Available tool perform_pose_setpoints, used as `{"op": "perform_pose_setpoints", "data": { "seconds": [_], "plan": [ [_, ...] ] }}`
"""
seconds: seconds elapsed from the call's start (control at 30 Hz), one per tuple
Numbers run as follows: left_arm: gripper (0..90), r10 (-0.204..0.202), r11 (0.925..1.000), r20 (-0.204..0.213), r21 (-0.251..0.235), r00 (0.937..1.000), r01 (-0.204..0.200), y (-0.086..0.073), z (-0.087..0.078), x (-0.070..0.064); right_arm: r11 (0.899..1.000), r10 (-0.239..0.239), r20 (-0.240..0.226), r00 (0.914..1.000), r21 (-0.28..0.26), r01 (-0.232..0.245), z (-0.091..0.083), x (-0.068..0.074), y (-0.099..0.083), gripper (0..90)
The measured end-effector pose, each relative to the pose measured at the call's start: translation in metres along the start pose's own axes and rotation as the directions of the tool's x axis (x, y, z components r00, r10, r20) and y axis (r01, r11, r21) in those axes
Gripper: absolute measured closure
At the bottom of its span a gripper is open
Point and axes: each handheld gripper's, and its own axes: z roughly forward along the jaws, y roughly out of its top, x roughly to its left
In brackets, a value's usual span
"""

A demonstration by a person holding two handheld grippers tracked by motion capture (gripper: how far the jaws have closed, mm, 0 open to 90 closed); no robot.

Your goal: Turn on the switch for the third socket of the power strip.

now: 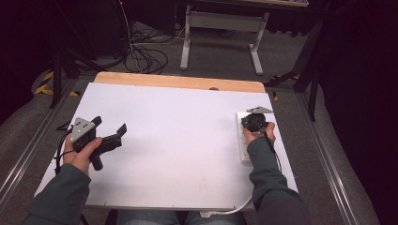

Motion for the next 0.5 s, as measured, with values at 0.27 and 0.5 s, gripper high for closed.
{"op": "perform_pose_setpoints", "data": {
  "seconds": [0.27, 0.5],
  "plan": [
    [5.1, -0.003, 1.0, -0.002, 0.0, 1.0, 0.003, -0.0002, -0.0006, 0.0, 1.0, 0.001, -0.001, 1.0, 0.0, -0.001, 0.0, 0.0, 0.0, 90.0],
    [5.1, 0.0, 1.0, 0.0, 0.002, 1.0, 0.0, -0.0002, 0.0001, 0.0, 1.0, -0.024, 0.011, 0.9996, 0.002, 0.024, 0.0002, 0.0018, 0.0005, 90.0]
  ]
}}
